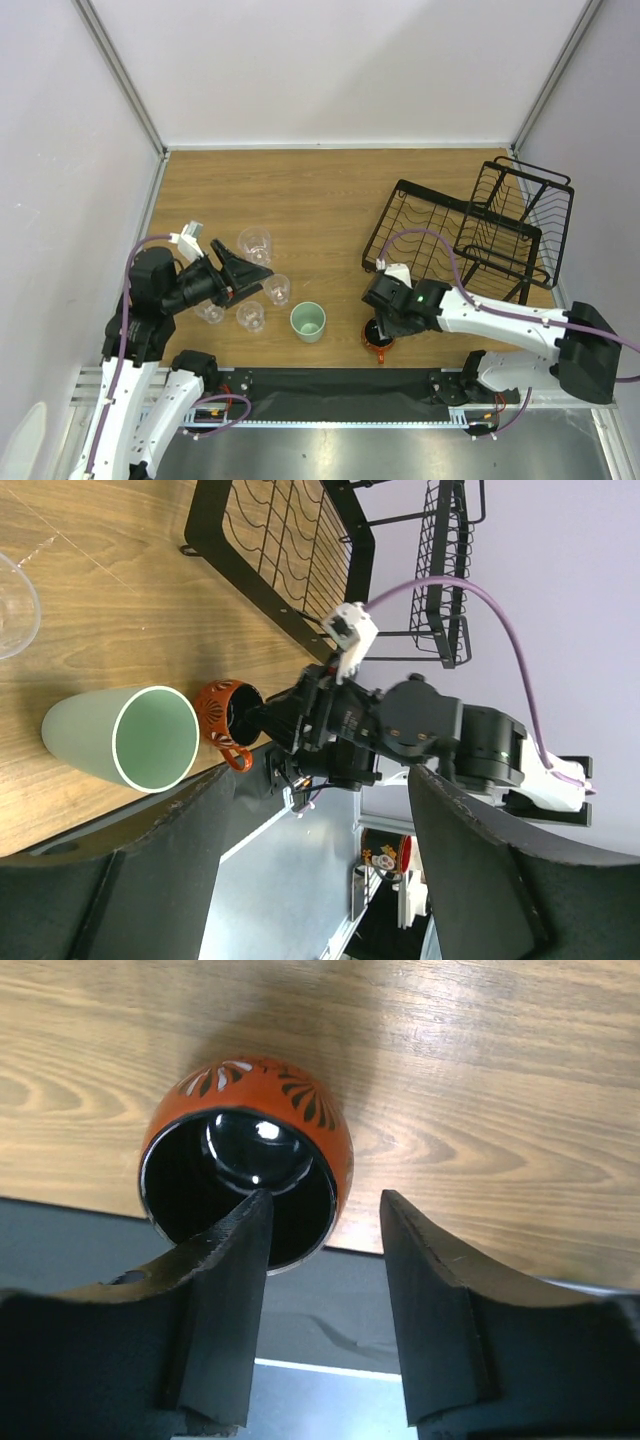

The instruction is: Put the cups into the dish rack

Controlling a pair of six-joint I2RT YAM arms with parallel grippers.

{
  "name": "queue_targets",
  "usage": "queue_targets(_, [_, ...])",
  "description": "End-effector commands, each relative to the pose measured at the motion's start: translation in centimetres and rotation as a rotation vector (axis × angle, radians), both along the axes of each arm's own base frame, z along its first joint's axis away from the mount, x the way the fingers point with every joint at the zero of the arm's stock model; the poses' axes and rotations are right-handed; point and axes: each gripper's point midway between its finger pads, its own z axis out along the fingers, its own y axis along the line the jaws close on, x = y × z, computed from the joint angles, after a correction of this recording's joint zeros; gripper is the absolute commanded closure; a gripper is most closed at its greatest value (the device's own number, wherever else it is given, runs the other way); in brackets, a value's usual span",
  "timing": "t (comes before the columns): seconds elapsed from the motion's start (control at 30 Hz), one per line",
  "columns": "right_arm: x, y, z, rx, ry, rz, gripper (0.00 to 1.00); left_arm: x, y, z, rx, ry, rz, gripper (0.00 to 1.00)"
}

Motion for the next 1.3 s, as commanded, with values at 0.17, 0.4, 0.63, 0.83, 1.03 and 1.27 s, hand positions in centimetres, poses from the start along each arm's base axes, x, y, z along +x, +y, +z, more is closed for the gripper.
queue_targets(0.17, [0.6,1.3,-1.8,0.002,0.0,-0.014,0.54,-1.1,-0.2,0.7,-0.025,-0.014,-0.03,0.23])
queue_targets(0.4, [0.4,1.2,-2.8,-0.039,0.013,0.003,0.72,-1.3,-0.3,0.7,-0.035,-0.01,-0.04,0.24])
queue_targets(0.63, [0.6,1.2,-1.7,-0.023,-0.01,0.008,1.0,-1.1,-1.0,3.0,-0.087,-0.114,-0.094,0.24])
queue_targets(0.83, [1.7,4.8,5.8,0.161,-0.126,0.053,1.0,-0.6,-1.4,6.1,-0.073,-0.239,-0.134,0.22])
queue_targets(1.03, [3.1,6.9,17.8,0.4,-0.273,0.099,1.0,0.6,-3.8,10.4,-0.106,-0.382,-0.197,0.19])
queue_targets(1.27, [5.6,3.6,26.7,0.71,-0.292,0.015,1.0,-0.1,-9.9,16.8,-0.152,-0.601,-0.316,0.22])
